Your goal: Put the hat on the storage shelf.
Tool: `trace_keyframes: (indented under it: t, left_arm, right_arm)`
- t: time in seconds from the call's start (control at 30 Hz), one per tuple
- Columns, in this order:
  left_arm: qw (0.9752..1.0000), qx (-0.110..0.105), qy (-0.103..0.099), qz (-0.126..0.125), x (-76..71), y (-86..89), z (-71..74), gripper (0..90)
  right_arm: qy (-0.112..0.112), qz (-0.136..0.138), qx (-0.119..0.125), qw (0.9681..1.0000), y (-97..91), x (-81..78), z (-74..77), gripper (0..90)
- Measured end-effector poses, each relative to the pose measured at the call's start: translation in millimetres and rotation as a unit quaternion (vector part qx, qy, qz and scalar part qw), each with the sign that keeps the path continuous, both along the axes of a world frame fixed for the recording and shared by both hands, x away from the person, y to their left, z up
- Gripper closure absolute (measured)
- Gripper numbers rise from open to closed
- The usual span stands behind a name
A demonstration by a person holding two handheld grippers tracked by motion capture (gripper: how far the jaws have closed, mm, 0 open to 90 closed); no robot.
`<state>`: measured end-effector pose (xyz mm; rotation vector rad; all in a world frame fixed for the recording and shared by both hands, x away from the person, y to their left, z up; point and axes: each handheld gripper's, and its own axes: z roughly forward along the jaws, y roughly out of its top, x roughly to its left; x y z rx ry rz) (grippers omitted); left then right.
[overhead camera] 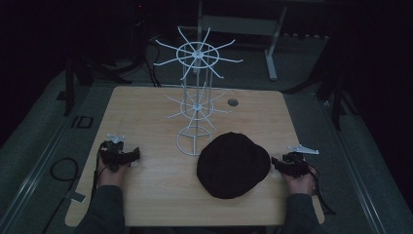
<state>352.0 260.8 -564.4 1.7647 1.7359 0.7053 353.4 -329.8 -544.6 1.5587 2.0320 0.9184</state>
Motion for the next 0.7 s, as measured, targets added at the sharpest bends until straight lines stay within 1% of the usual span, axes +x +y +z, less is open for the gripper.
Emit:
trace_keyframes:
  t: [0.13,0.23,0.3,0.33,0.4,0.43,0.5,0.57,0.7]
  left_arm:
    - [1.0,0.0,0.0,0.0,0.0,0.0,0.0,15.1]
    - [1.0,0.0,0.0,0.0,0.0,-0.1,0.0,15.1]
    - [1.0,0.0,0.0,0.0,0.0,-0.1,0.0,15.1]
    - [1.0,0.0,0.0,0.0,0.0,-0.1,0.0,15.1]
    - [1.0,0.0,0.0,0.0,0.0,-0.1,0.0,15.1]
    - [1.0,0.0,0.0,0.0,0.0,-0.1,0.0,15.1]
    - [1.0,0.0,0.0,0.0,0.0,-0.1,0.0,15.1]
    - [1.0,0.0,0.0,0.0,-0.1,0.0,0.0,15.1]
    - [1.0,0.0,0.0,0.0,0.0,-0.1,-0.1,15.1]
  right_arm:
    - [0.005,0.016,-0.015,0.9997,4.3,-2.0,12.1,42.4]
    - [0.002,0.024,-0.023,0.9995,7.7,-3.6,22.9,40.5]
    - [-0.002,0.033,-0.013,0.9994,9.4,-4.5,32.0,40.7]
    - [-0.01,0.036,-0.007,0.9993,10.9,-5.0,37.8,41.1]
    - [-0.017,0.042,0.002,0.999,14.2,-5.2,45.2,41.1]
    - [-0.02,0.047,0.002,0.9987,17.0,-5.0,48.9,40.9]
    - [-0.021,0.058,-0.005,0.9981,24.7,-3.8,55.3,40.3]
    - [-0.02,0.075,0.001,0.9969,34.0,-2.1,61.2,39.6]
    - [-0.019,0.099,0.005,0.9949,50.0,1.4,68.0,38.7]
